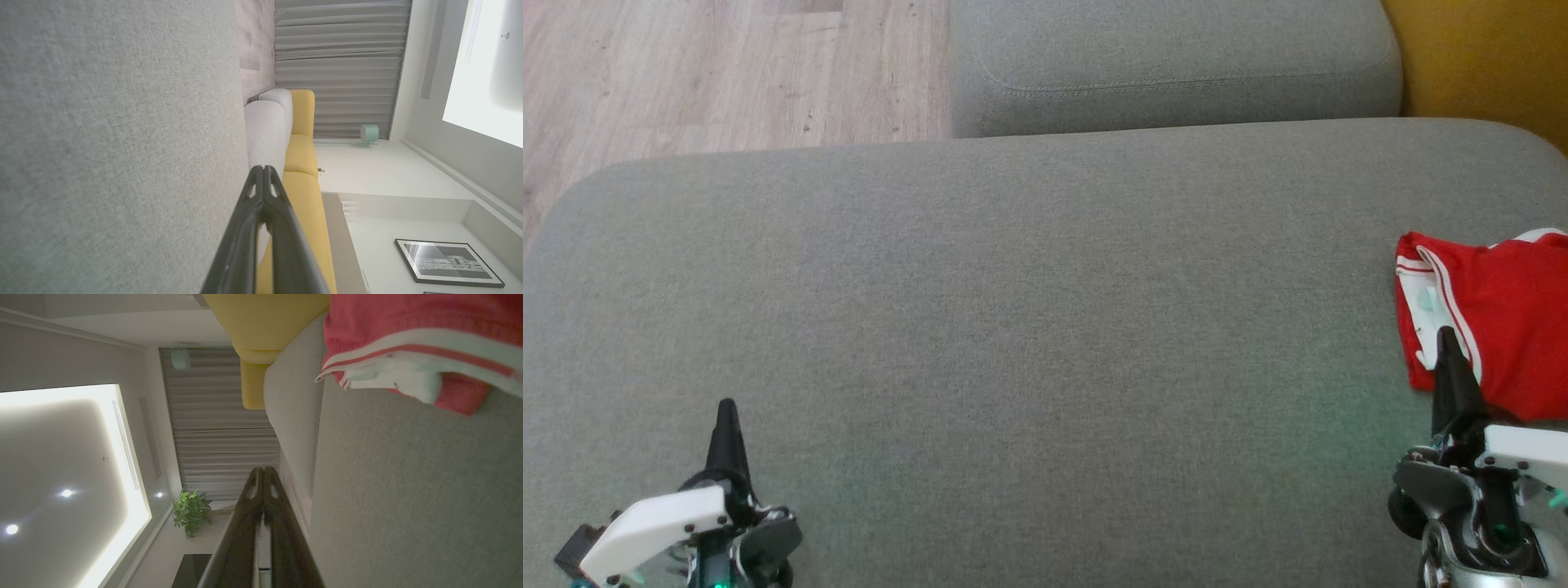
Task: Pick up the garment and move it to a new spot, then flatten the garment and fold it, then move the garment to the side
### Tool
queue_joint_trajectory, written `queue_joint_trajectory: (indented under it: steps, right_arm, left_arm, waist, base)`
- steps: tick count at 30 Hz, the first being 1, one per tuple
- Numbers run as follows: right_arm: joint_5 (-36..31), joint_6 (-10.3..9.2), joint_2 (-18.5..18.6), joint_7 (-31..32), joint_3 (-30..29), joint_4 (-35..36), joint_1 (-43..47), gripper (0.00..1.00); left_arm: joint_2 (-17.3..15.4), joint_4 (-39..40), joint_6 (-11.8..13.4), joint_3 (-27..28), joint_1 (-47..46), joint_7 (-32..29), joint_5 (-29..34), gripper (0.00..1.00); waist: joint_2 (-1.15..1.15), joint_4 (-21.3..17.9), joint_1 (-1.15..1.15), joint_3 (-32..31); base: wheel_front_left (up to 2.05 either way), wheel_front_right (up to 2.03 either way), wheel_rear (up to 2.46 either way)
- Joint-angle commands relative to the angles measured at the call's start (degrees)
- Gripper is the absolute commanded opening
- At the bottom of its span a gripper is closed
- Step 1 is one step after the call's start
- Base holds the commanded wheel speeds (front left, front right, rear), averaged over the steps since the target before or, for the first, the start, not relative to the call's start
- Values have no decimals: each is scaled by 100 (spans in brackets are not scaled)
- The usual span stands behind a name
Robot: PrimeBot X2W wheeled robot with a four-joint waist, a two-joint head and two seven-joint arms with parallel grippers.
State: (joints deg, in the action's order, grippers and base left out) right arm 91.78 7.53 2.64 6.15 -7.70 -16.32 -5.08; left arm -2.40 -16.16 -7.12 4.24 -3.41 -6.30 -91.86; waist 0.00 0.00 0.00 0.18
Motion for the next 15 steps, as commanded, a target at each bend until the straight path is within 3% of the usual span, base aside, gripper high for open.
queue_joint_trajectory:
  steps: [1,15]
  right_arm:
    - [40,-4,23,33,118,230,-110,0]
    - [40,-4,23,33,119,230,-110,0]
  left_arm:
    - [-48,211,-36,228,-278,-18,-31,0]
    - [-48,211,-36,228,-278,-18,-31,0]
  waist:
    - [0,0,0,0]
    - [0,0,0,0]
  base:
    - [0,0,0]
    - [0,0,0]
